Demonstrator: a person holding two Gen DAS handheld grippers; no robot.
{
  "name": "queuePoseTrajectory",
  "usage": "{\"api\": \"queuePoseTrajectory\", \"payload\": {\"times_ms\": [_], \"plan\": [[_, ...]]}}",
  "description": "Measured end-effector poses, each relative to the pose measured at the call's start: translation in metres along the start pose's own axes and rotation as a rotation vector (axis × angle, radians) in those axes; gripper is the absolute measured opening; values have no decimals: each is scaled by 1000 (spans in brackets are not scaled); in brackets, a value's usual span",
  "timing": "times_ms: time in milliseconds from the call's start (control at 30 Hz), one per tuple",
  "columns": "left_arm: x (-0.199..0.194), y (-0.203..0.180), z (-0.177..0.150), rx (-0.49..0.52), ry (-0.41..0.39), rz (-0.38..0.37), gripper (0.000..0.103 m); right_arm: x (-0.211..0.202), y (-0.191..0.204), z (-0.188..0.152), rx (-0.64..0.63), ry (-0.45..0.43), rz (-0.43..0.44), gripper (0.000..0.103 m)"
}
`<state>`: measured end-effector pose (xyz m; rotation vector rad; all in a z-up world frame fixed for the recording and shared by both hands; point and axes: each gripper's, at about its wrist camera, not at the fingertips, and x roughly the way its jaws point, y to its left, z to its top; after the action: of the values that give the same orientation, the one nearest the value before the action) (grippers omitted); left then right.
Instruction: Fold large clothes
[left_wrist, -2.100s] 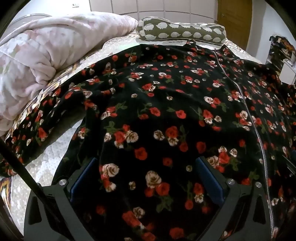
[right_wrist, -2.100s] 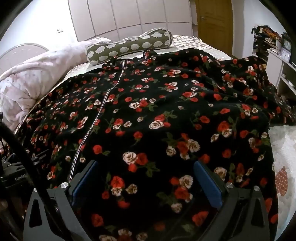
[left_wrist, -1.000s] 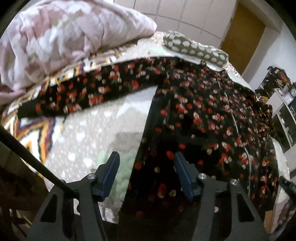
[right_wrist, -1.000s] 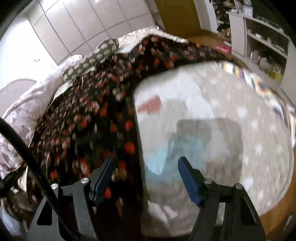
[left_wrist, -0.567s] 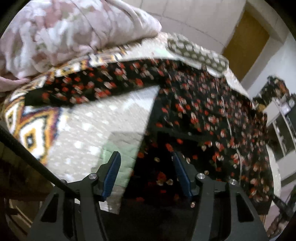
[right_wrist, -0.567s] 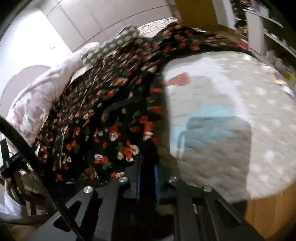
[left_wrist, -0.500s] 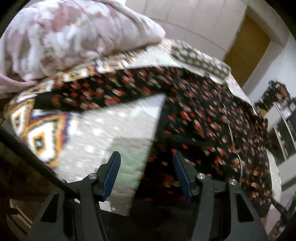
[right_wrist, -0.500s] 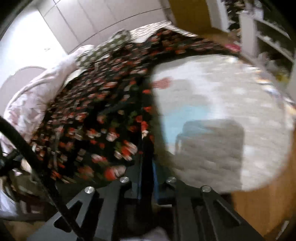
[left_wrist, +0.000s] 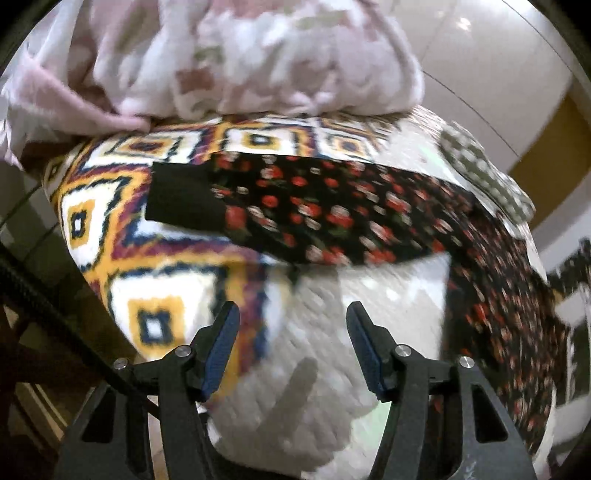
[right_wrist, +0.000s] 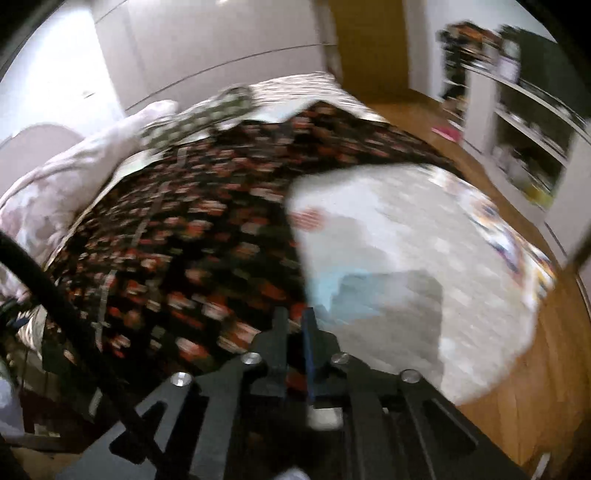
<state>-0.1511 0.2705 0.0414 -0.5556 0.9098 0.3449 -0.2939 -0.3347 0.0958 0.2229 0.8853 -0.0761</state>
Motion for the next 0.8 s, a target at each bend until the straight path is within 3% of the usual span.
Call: {"api": "queuePoseTrajectory", "payload": {"times_ms": [133,333,367,400,433,500,667,800], "plan": [[28,23,19,-114,41,-70,60,26,56,22,-61,2,72,17],[57,24,44,-130,42,-86,60,53,108,45,-132,19,109,29],[63,24,50,-131,48,-80,55,57,116,50,-145,21,106,29],[67,25,54,-128,49,-63,27,60,122,54,-156,23,105,30],[71,26,62,-120,55,-20,10,66,130,58,-164,25,101,30],[73,32,74,-131,60,-36,6,74,138,63,-164,31,103,30],[38,32,122,-137,-50,34,6,92,154,73,-156,29,128,30],[15,-8,150,-45,-124,107,5,106,149,79,-112,25,153,30]]}}
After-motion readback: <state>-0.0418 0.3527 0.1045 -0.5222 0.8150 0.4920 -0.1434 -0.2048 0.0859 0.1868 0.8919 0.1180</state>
